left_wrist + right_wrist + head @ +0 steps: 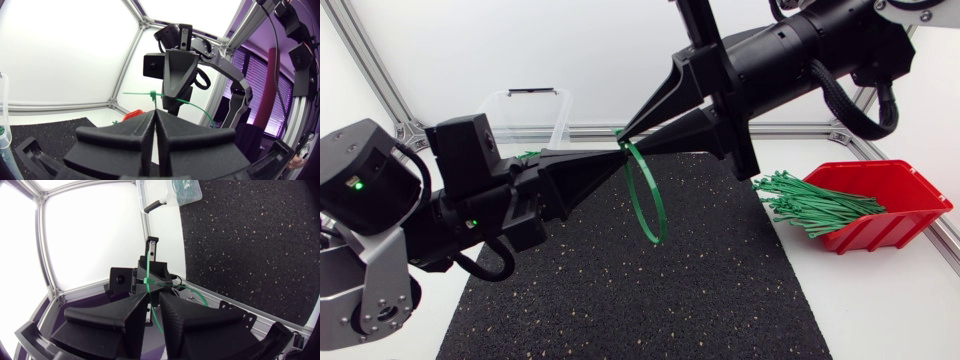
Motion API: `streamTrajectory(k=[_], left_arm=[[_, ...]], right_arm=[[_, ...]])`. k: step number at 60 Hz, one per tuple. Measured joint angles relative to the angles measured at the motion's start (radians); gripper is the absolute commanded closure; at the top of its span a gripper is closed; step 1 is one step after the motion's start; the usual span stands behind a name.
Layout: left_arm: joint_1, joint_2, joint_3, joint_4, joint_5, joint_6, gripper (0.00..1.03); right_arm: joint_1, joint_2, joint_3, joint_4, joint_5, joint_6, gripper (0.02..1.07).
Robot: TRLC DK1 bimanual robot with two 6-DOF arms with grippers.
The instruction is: Take a green cable tie from the red box, thread the tail through the head to close it, then place it in the transparent bin on the left.
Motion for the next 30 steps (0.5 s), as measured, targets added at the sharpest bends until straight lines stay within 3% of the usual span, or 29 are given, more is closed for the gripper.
streamTrajectory(k=[30], left_arm=[[0.007,0.039,0.000,0.015,0.001,0.026,1.00]], right_arm=[[-0.053,-0.017,0.068,0.000,0.052,-0.001,0.77]])
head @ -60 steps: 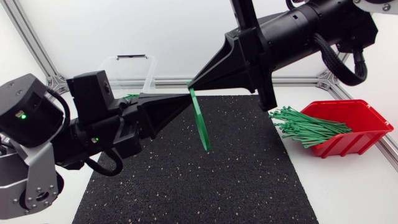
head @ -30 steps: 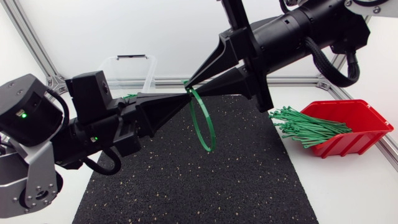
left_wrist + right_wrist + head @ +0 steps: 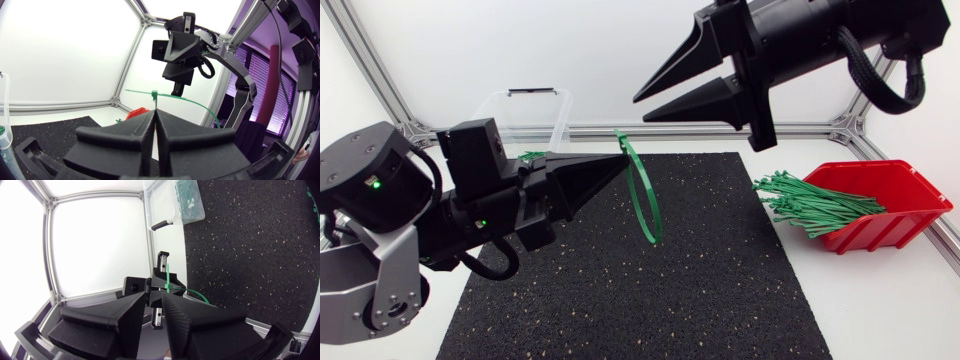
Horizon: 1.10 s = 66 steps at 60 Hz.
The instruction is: Take a green cable tie from the red box, thread the tail through the head to close it, then place it in the transparent bin on the left.
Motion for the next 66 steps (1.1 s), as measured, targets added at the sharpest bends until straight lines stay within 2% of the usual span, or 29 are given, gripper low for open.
streamTrajectory(k=[25,60,66], left_arm=[[-0.001,0.000,0.000,0.000,0.000,0.000,1.00],[0.007,0.000,0.000,0.000,0.000,0.000,1.00],[0.007,0.000,0.000,0.001,0.000,0.000,1.00]], right_arm=[[-0.013,0.121,0.003,0.030,0.000,-0.020,0.80],[0.058,0.113,0.014,0.025,0.006,-0.019,0.80],[0.060,0.108,0.014,0.022,0.016,-0.019,0.89]])
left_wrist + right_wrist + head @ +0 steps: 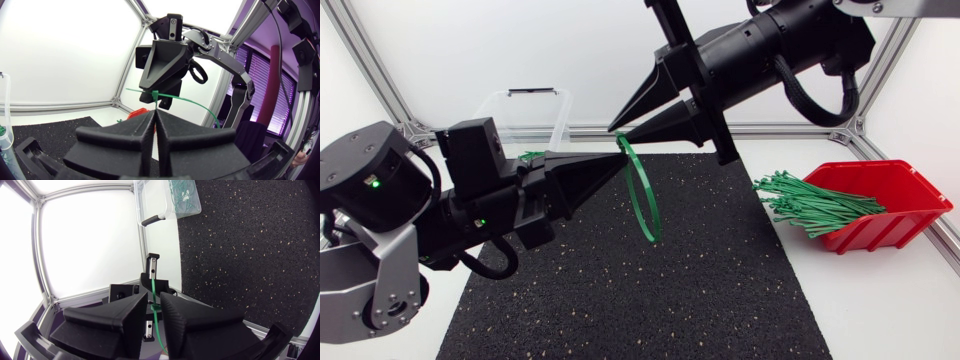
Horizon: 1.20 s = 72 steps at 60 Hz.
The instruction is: Take a green cable tie from the red box, thread the tail through the head to close it, then place it in the transparent bin on the left.
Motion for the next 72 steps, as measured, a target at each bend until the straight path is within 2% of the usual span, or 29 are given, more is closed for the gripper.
streamTrajectory(k=[4,10,38,72], left_arm=[[0.000,0.000,0.000,0.001,0.000,0.000,1.00],[0.000,0.000,0.000,0.001,0.000,0.000,1.00],[-0.015,-0.006,0.000,0.001,-0.002,0.000,1.00],[-0.028,-0.021,-0.006,-0.017,-0.043,0.000,1.00]], right_arm=[[0.000,-0.002,0.000,0.000,0.006,0.000,0.90],[0.000,-0.003,0.000,0.001,0.020,0.000,1.01],[-0.002,-0.006,0.000,0.008,0.032,0.000,1.01],[-0.014,0.046,0.000,0.053,0.024,0.000,1.01]])
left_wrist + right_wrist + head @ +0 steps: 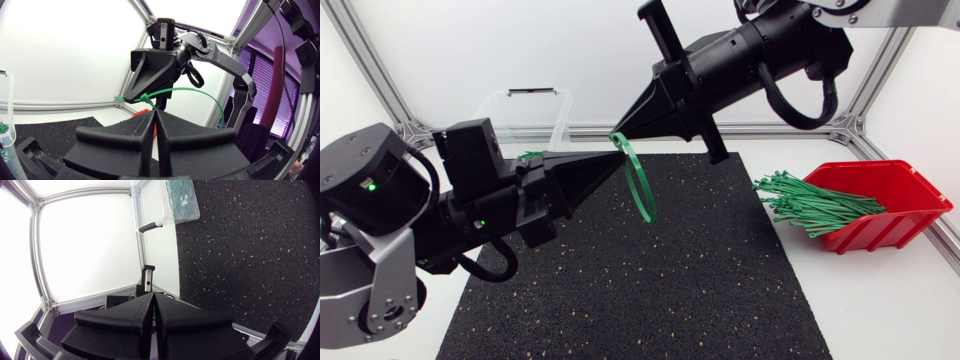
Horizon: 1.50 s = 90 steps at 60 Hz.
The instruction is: Take a green cable tie from the red box, thread the tail through the head to close it, then place it in the transparent bin on the left.
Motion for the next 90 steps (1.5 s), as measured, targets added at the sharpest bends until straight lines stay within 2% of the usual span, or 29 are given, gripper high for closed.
streamTrajectory(k=[18,19,23,28,42,58,70,83,90], left_arm=[[0.001,0.000,0.000,-0.007,-0.005,0.000,1.00],[0.001,0.000,0.000,-0.007,-0.003,0.000,1.00],[0.001,0.000,0.000,-0.006,0.002,0.000,1.00],[0.000,0.000,0.000,0.002,0.034,0.000,1.00],[0.019,0.000,0.010,-0.010,0.046,-0.001,1.00],[0.076,0.029,0.106,-0.198,0.047,-0.004,1.00],[0.125,0.053,0.203,-0.360,0.043,0.003,1.00],[0.190,0.064,0.325,-0.604,-0.013,0.098,1.00],[0.257,0.064,0.405,-0.714,-0.053,0.158,1.00]], right_arm=[[-0.002,0.006,0.000,0.014,0.009,0.001,1.01],[-0.001,0.004,0.000,0.015,0.010,0.004,1.00],[0.003,-0.007,0.000,0.015,0.020,0.005,0.81],[0.007,-0.018,0.000,0.029,0.041,0.005,0.69],[0.006,-0.036,0.000,0.020,0.142,-0.011,0.69],[-0.063,-0.050,0.000,0.031,0.298,-0.130,0.70],[-0.121,-0.050,-0.011,0.058,0.380,-0.229,0.70],[-0.130,-0.064,-0.064,0.059,0.585,-0.396,0.70],[-0.130,-0.090,-0.108,0.059,0.689,-0.486,0.70]])
